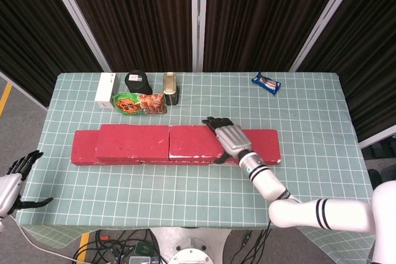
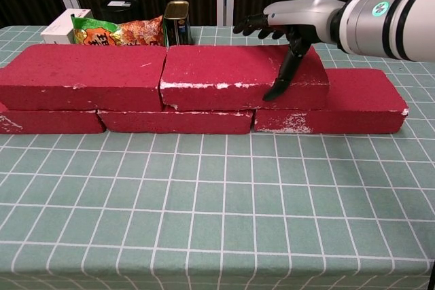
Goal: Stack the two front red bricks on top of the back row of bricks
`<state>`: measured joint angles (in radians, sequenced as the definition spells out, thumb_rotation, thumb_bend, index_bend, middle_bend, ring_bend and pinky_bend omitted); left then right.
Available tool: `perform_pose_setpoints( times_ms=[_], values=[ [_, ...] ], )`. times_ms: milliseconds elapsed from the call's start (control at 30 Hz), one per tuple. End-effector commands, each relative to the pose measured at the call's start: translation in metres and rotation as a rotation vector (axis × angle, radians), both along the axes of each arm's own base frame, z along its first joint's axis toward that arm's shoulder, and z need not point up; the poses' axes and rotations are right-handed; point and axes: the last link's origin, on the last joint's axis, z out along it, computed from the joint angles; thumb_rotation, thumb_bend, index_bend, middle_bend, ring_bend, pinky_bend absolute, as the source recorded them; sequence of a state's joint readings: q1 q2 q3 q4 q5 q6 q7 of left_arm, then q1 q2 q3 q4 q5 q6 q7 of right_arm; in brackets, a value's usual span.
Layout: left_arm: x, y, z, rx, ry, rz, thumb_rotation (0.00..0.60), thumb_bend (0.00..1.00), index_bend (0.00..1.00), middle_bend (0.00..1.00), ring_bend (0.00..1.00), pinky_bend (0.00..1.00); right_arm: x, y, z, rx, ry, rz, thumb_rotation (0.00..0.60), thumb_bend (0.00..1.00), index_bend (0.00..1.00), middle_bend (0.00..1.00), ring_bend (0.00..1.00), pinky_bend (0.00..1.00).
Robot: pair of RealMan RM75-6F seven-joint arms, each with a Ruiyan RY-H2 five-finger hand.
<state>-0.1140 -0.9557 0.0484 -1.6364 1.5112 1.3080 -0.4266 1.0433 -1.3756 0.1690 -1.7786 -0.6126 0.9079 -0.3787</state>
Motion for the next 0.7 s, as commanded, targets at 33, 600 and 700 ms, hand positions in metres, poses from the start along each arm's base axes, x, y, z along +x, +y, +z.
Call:
perform_pose_setpoints(
  times_ms=[33,600,700],
  values=[
    [0.001,0.0,0.0,0.0,0.001,-0.003,0.6,0.02,0.04,0.0,0.0,0.0,-0.004,0.006,0.022,-0.045,-0.038,0.008,0.6,0.0,0.0,0.0,0.0,0.0],
    [0.012,0.002,0.002,0.06,0.026,-0.05,0.6,0.02,0.04,0.0,0.0,0.0,-0.122,0.058,0.117,-0.314,-0.001,-0.054,0.6,0.0,0.0,0.0,0.0,0.0],
    [0.014,0.001,0.002,0.101,0.047,-0.076,0.6,0.02,0.04,0.0,0.0,0.0,-0.159,0.085,0.126,-0.377,0.028,-0.092,0.6,0.0,0.0,0.0,0.0,0.0]
  ],
)
